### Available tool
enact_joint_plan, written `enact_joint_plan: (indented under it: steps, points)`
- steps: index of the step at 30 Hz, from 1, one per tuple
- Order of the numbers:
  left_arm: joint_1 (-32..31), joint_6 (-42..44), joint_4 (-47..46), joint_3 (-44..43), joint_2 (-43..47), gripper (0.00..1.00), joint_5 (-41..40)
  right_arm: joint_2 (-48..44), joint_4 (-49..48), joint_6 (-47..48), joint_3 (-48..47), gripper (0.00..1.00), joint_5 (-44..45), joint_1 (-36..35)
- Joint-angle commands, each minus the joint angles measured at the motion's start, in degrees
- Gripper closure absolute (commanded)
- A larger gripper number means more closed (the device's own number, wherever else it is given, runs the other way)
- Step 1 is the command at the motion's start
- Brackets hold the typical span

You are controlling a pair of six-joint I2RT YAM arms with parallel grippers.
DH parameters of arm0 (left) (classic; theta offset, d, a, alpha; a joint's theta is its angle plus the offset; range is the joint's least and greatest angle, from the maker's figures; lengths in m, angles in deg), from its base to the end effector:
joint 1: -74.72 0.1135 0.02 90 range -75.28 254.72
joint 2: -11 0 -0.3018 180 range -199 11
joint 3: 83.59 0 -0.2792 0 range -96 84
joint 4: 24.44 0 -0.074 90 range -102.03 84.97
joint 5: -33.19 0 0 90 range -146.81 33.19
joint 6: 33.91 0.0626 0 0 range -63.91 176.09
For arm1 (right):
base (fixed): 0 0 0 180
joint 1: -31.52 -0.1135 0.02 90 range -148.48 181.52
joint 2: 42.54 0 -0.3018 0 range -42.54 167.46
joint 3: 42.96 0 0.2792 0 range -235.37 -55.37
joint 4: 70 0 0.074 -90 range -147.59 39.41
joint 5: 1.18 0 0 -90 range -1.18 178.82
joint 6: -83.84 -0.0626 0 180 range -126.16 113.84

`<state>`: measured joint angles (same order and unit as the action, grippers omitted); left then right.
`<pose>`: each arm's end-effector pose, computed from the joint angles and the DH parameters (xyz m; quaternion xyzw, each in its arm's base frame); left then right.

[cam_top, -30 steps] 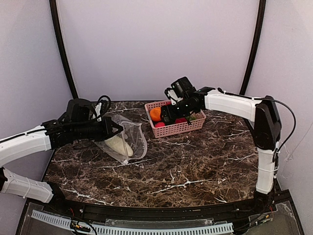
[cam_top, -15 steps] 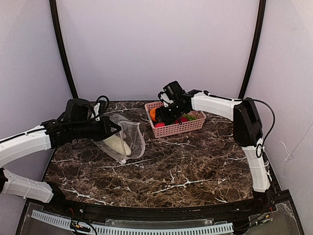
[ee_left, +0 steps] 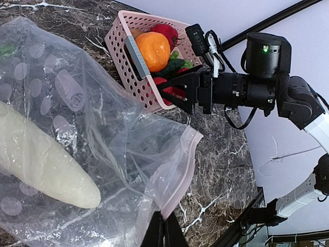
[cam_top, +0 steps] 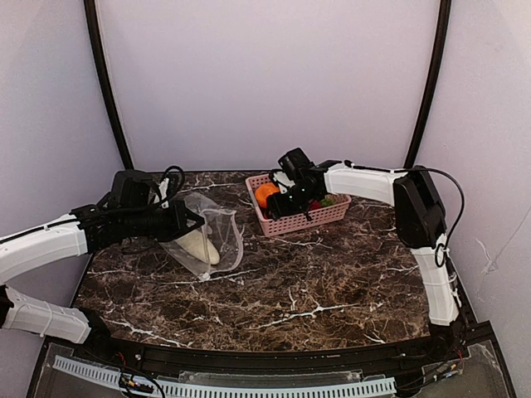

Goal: Place the food in the zip-top bag and seal the zipper
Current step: Move the bin to the center of the board.

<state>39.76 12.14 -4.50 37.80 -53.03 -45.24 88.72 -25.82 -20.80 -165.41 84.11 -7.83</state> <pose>0.2289 -0.1754 0.3005 -0.0122 0.8424 -0.4038 0.3566 0.4430 0.3698 0.1887 -0.2155 0.9228 0.1787 0.2649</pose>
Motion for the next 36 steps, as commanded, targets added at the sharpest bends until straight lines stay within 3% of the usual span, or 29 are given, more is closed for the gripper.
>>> enact_joint_plan:
  steps: [1,12,24,36]
  points:
    - [0.47,-0.59,0.26,2.12,1.62,0.99,0.51,-4.43,2.34,0.09,7.1,0.32,0.0,0.15]
    - [0.59,-0.76,1.88,3.37,4.92,0.99,-0.74,-15.97,2.08,-0.4,22.64,0.32,2.06,0.18]
    - [0.6,-0.35,2.17,2.28,5.29,0.99,-0.01,-12.62,-0.15,-1.45,21.53,0.3,-0.37,-0.11]
    - [0.6,0.19,2.23,1.37,4.7,0.99,0.11,-12.54,-0.94,-2.28,20.93,0.51,-0.79,-0.2]
